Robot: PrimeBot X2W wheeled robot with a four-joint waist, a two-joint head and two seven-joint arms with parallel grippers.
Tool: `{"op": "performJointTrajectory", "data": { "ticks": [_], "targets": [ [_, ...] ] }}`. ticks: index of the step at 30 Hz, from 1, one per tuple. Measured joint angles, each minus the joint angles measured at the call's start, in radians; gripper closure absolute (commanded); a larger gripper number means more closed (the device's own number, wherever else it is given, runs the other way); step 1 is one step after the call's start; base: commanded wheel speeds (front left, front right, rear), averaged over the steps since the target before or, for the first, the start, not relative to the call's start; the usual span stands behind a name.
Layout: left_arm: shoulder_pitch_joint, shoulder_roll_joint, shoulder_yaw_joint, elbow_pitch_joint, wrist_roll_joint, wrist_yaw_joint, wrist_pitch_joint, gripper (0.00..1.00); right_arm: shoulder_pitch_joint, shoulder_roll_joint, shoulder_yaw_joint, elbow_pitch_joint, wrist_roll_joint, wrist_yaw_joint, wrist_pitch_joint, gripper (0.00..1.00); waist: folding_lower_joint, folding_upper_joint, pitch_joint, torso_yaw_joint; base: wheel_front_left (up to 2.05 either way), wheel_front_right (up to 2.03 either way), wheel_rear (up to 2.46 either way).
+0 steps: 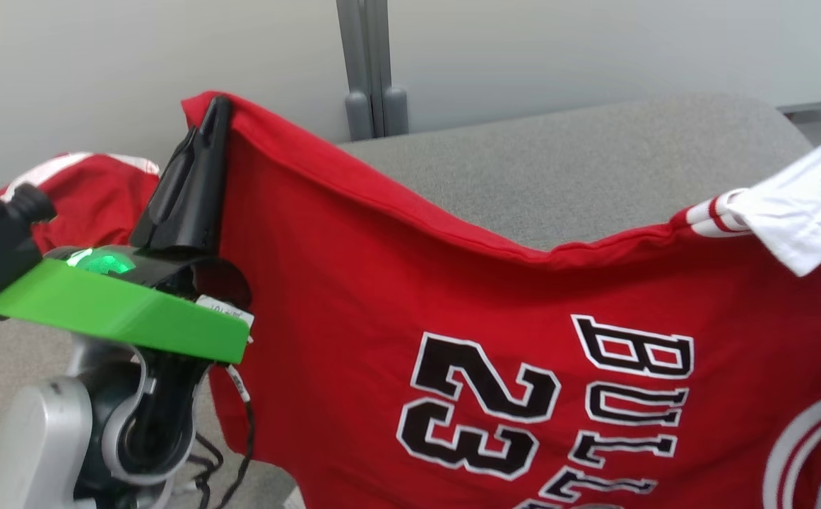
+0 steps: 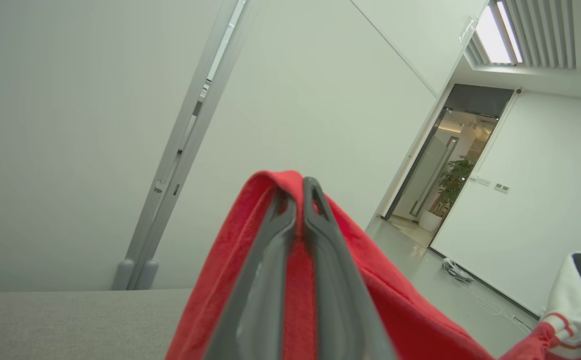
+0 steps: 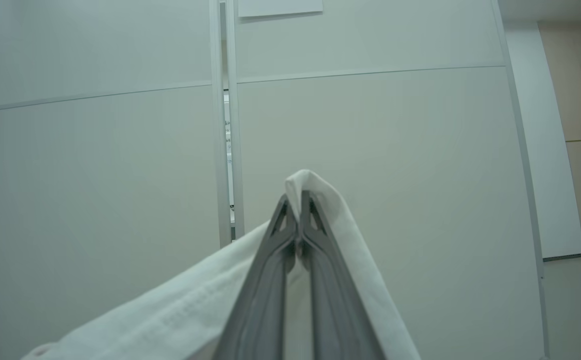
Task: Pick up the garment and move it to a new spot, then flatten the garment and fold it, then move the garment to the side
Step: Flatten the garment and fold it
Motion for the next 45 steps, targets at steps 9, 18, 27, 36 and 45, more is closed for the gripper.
{"op": "performJointTrajectory", "data": {
  "ticks": [9,18,27,36,45],
  "targets": [
    [-0.364,0.016,-0.021,0.378,0.039,-0.081,0.073,1.00,-0.365,-0.057,0.117,0.420,-0.003,0.000,-0.042,1.00,0.0001,0.0000,0.151,0.000,0.00,0.00,0.00],
    [-0.942,0.021,0.012,0.895,0.171,-0.172,-0.044,1.00,-1.021,0.021,0.130,0.911,-0.132,0.000,-0.197,1.00,0.0002,0.0000,0.322,-0.019,0.00,0.00,0.00],
    [-1.093,-0.006,-0.015,1.203,0.224,-0.266,-0.213,1.00,-1.139,0.061,0.176,1.201,-0.173,0.000,-0.354,1.00,0.0002,0.0000,0.484,-0.053,0.00,0.00,0.00],
    [-0.989,-0.039,-0.019,1.377,0.208,-0.328,-0.325,1.00,-0.995,0.065,0.295,1.301,-0.034,0.000,-0.407,1.00,0.0003,0.0000,0.625,-0.062,0.00,0.00,0.00],
    [-0.879,-0.075,-0.027,1.452,0.207,-0.353,-0.389,1.00,-0.816,0.065,0.262,1.206,-0.026,0.000,-0.410,1.00,0.0002,-0.0001,0.598,-0.054,0.00,0.00,0.00]
  ]
}}
